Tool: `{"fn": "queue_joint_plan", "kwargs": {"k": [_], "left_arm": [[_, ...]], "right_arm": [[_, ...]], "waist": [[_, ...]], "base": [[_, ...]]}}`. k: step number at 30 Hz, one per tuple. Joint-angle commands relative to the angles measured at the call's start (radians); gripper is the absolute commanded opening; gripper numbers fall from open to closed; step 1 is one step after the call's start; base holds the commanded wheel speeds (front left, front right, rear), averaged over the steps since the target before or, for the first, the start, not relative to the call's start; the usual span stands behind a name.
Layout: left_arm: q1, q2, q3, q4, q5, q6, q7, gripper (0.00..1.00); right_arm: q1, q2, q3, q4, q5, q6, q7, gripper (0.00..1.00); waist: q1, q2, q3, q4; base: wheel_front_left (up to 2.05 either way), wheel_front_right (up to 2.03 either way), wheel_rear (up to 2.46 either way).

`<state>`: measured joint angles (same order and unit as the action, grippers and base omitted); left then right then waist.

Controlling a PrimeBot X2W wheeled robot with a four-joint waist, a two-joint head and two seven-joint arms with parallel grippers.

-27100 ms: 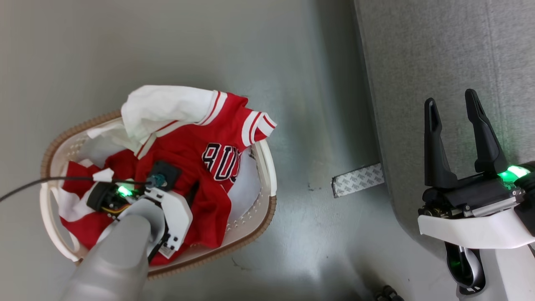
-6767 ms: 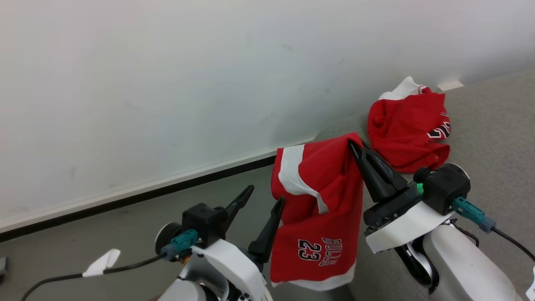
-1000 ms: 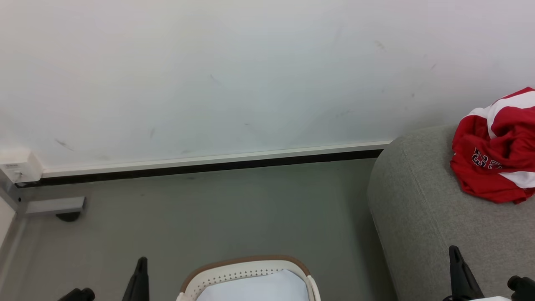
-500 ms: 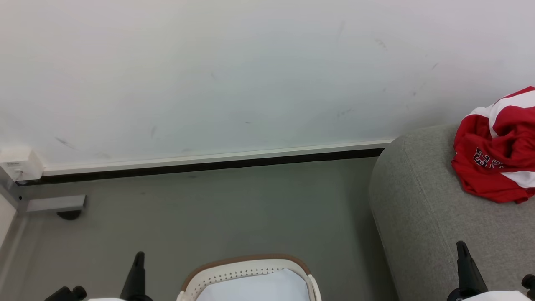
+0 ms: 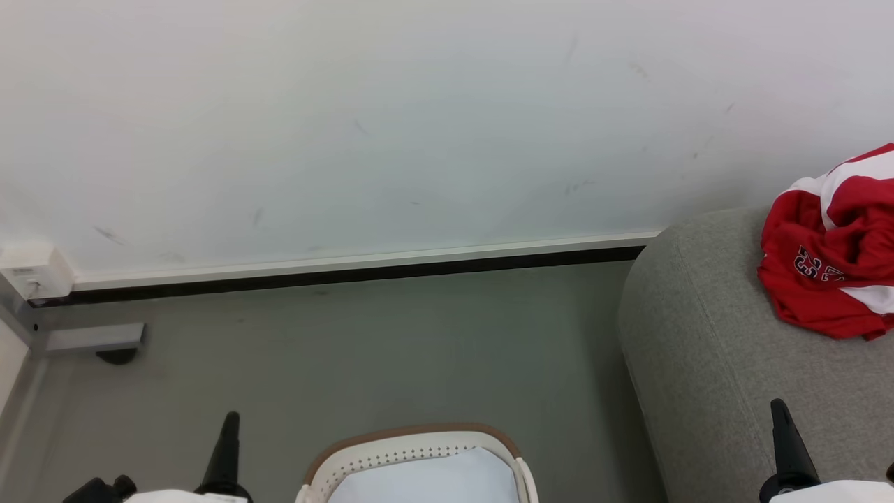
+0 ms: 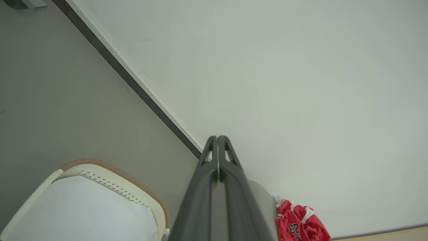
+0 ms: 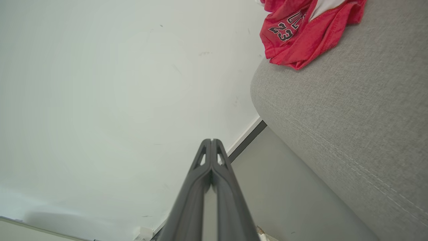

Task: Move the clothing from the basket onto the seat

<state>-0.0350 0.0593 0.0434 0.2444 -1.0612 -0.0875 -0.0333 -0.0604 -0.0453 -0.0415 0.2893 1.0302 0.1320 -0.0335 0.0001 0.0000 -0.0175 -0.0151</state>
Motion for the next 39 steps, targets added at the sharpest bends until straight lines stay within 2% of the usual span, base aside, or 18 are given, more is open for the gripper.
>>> {"fn": "queue_joint_plan", "kwargs": {"k": [1,39], "left_arm": [[-0.021,0.003,0.007,-0.010,-0.029,-0.006,0.008,0.00],[-0.060,-0.004,0.051,-0.003,-0.372,-0.032,0.101,0.00]], "right_arm": [[-0.026,-0.006,-0.007,-0.015,0.030,-0.001,0.007,0.00],[-0.044,-0.007,-0.051,-0.036,0.392,-0.002,0.101,0.00]], "waist": [[-0.0001,0.0000,0.000,0.000],[-0.0001,0.0000,0.012,0.009]], "base": [[0.00,0.00,0.00],[0.00,0.00,0.00]]}}
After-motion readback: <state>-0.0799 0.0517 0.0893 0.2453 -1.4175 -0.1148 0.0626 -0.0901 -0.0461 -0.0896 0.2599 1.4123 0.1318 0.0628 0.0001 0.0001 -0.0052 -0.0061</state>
